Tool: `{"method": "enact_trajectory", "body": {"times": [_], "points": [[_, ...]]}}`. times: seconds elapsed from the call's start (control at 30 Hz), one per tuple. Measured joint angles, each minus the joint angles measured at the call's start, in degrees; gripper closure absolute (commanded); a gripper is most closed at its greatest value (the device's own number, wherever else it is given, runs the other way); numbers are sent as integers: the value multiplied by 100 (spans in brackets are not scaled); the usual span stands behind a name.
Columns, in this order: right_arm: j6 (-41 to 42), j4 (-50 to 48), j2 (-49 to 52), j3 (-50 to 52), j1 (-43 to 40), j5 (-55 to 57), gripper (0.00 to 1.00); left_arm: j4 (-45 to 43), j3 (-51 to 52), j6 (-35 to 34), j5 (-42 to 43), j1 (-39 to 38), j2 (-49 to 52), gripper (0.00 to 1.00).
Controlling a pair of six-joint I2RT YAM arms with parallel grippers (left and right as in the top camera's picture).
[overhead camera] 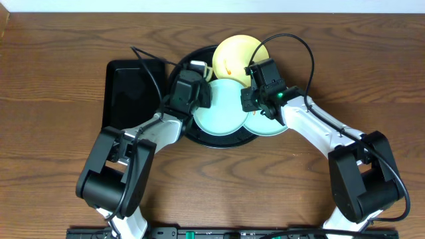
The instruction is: Clean dirty plates on tray and stack at the side
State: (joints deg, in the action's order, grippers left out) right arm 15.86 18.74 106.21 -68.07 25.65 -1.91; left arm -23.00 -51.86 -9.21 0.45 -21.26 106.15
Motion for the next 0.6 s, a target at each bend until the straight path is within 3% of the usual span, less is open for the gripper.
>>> {"method": "enact_trajectory", "body": {"times": [0.33,0.6], "points": [[0,-4,0,0,0,2,99,857,4,7,-15,11,-940,92],[2,-4,0,0,0,2,99,682,9,7,46,-24,-352,92]]}}
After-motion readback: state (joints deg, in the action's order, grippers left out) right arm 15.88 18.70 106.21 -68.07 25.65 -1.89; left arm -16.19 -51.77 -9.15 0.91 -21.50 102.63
